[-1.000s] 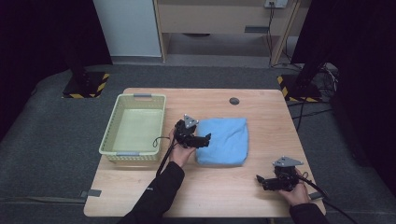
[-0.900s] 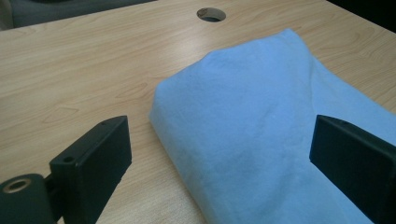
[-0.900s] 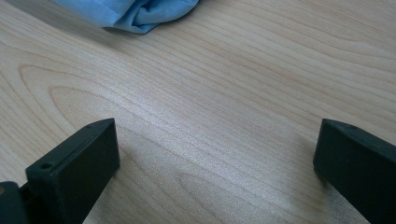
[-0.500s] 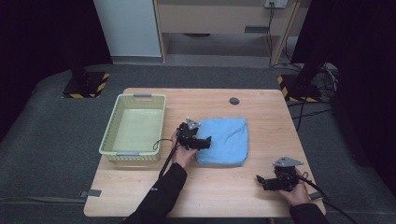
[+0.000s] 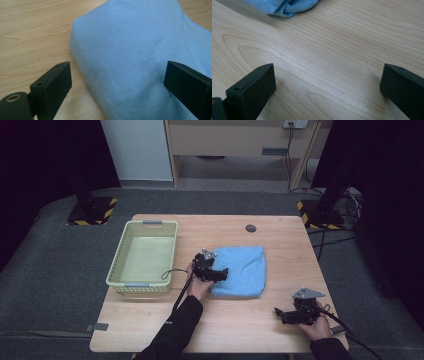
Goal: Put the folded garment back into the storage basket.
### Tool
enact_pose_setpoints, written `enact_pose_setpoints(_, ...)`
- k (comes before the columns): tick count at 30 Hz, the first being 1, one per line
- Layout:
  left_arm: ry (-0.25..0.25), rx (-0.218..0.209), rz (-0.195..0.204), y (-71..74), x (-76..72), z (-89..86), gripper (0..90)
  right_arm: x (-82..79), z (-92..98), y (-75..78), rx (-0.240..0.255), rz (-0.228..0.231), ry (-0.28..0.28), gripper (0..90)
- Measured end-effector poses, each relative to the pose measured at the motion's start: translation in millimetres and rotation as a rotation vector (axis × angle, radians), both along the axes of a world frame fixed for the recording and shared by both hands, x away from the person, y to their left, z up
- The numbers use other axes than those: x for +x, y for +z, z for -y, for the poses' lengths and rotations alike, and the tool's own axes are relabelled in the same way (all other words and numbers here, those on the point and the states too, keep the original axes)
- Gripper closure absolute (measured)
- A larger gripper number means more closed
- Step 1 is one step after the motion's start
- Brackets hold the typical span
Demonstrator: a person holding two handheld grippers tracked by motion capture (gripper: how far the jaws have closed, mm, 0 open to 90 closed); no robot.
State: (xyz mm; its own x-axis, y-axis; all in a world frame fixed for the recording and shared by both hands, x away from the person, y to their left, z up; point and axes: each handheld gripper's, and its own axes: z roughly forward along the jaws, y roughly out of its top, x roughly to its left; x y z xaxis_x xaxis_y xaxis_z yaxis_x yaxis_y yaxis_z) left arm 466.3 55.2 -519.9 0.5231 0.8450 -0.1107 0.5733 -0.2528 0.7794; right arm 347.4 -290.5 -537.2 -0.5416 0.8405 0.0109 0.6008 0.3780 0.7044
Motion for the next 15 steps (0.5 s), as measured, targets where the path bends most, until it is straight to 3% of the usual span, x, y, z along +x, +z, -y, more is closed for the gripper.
enact_pose_setpoints(15, -0.018, -0.059, -0.044, -11.8, 3.8, 0.3, 15.0, 0.0, 0.0, 0.0, 0.0, 0.0, 0.0, 0.4)
